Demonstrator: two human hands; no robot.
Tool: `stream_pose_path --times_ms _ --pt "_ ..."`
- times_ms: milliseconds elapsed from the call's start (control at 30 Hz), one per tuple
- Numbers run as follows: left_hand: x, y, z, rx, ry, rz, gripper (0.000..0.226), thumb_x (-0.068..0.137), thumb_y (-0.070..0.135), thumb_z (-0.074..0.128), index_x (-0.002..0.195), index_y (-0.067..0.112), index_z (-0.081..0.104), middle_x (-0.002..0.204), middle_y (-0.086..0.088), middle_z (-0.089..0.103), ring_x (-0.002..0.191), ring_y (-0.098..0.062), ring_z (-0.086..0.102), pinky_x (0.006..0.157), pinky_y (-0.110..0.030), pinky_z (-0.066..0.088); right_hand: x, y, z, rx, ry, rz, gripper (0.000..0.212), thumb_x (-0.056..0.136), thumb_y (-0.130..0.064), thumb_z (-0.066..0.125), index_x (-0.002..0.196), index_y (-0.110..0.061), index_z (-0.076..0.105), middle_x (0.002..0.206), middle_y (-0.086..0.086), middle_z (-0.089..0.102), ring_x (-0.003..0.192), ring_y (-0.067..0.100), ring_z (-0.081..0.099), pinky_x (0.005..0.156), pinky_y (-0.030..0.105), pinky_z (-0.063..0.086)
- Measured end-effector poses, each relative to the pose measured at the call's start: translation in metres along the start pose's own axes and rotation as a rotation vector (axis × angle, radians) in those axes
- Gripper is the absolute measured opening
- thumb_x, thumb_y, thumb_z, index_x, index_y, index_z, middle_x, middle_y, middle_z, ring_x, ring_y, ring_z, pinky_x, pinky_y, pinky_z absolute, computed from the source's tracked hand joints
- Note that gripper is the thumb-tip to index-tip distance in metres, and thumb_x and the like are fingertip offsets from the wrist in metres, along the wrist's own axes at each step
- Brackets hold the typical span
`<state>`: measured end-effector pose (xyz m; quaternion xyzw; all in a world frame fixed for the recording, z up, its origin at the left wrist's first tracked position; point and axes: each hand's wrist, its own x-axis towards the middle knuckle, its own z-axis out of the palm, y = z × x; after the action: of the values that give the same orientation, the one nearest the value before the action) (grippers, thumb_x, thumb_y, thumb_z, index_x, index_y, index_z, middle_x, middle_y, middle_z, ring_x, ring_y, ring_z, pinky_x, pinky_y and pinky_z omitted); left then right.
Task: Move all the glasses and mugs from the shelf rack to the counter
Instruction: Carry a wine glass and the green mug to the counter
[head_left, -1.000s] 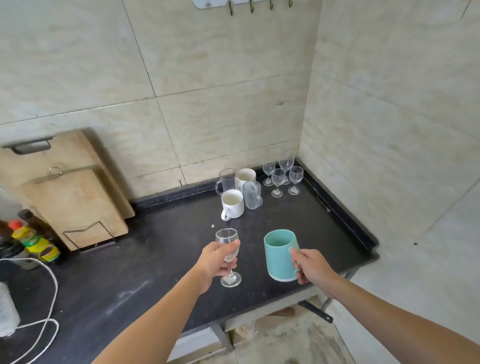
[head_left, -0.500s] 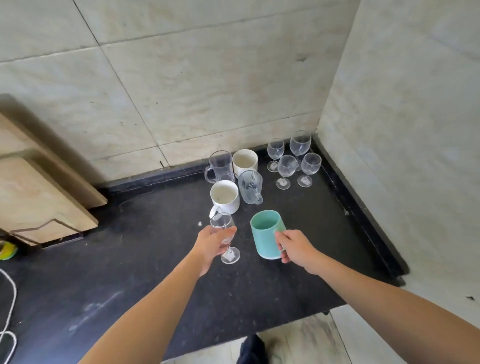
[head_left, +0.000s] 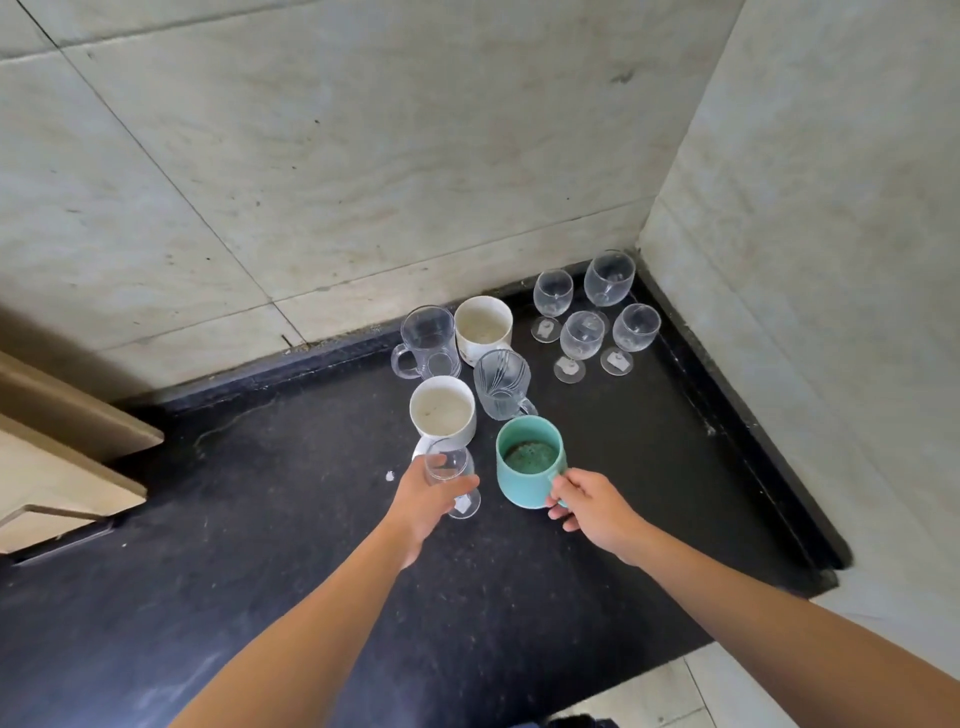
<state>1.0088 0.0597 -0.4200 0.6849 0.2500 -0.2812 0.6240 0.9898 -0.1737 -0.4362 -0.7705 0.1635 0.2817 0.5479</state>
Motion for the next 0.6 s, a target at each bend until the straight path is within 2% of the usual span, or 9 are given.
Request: stream_pose_path --times_ms 67,133,233,333,400,433,533,600 --pt "0.004 -0.002 -0.003 0.062 0.004 0.004 0.069 0.061 0.033 0.08 0.121 0.023 0.049 0.118 -0.002 0.06 0.111 -0.022 0.059 0.104 -0.045 0.046 0.003 0.003 0.0 -0.009 0.021 0.017 0.026 0.103 -0.02 0.041 0.089 -0.009 0.06 0.092 0.003 0.066 0.08 0.013 0.063 0.062 0.023 0.051" --pt "0.005 -0.005 -0.005 0.1 -0.002 0.019 0.065 0.067 0.029 0.081 0.123 0.024 0.047 0.12 -0.002 0.06 0.111 -0.021 0.059 0.102 -0.042 0.046 0.006 0.006 -0.001 -0.037 0.032 0.032 0.024 0.103 -0.022 0.042 0.09 -0.012 0.06 0.1 0.003 0.067 0.087 0.015 0.066 0.063 0.024 0.051" --pt "0.002 -0.009 -0.003 0.15 -0.023 0.051 0.065 0.071 0.025 0.08 0.125 0.026 0.045 0.122 0.0 0.058 0.11 -0.018 0.058 0.09 -0.03 0.045 0.009 0.009 -0.003 -0.121 0.023 0.037 0.025 0.102 -0.025 0.044 0.096 -0.009 0.062 0.108 0.008 0.068 0.096 0.02 0.068 0.066 0.03 0.051" --pt "-0.001 -0.009 -0.001 0.199 -0.021 0.082 0.071 0.069 0.026 0.081 0.129 0.023 0.043 0.123 0.001 0.058 0.112 -0.018 0.058 0.091 -0.029 0.046 0.009 0.008 -0.006 -0.282 0.033 0.007 0.029 0.101 -0.028 0.046 0.095 -0.004 0.062 0.104 0.012 0.067 0.091 0.022 0.066 0.076 0.039 0.052" --pt "-0.006 -0.01 -0.001 0.228 0.0 0.093 0.071 0.068 0.025 0.082 0.128 0.023 0.044 0.122 0.001 0.058 0.11 -0.017 0.058 0.092 -0.03 0.046 0.007 0.008 -0.01 -0.417 0.07 -0.025 0.021 0.099 -0.03 0.05 0.095 -0.011 0.061 0.102 0.007 0.064 0.088 0.022 0.061 0.077 0.036 0.048" --pt "-0.01 -0.012 -0.002 0.234 0.021 0.091 0.069 0.068 0.024 0.082 0.126 0.023 0.044 0.121 0.0 0.059 0.109 -0.016 0.059 0.09 -0.029 0.047 0.004 0.009 -0.013 -0.467 0.088 -0.042 0.018 0.097 -0.031 0.053 0.101 -0.015 0.061 0.104 0.005 0.063 0.09 0.021 0.059 0.076 0.034 0.046" --pt "-0.029 -0.021 -0.005 0.268 0.117 0.053 0.065 0.07 0.026 0.082 0.125 0.023 0.046 0.117 -0.003 0.057 0.106 -0.018 0.058 0.084 -0.03 0.047 -0.007 0.009 -0.023 -0.565 0.113 -0.062 0.035 0.094 -0.034 0.057 0.124 -0.016 0.058 0.117 0.004 0.063 0.102 0.023 0.061 0.077 0.029 0.042" --pt "-0.047 -0.03 -0.006 0.303 0.18 0.029 0.063 0.074 0.028 0.08 0.127 0.021 0.047 0.117 -0.004 0.056 0.106 -0.02 0.058 0.088 -0.034 0.05 -0.018 0.008 -0.029 -0.643 0.087 -0.075 0.037 0.094 -0.035 0.056 0.127 -0.017 0.057 0.121 0.003 0.064 0.105 0.024 0.062 0.08 0.031 0.045"
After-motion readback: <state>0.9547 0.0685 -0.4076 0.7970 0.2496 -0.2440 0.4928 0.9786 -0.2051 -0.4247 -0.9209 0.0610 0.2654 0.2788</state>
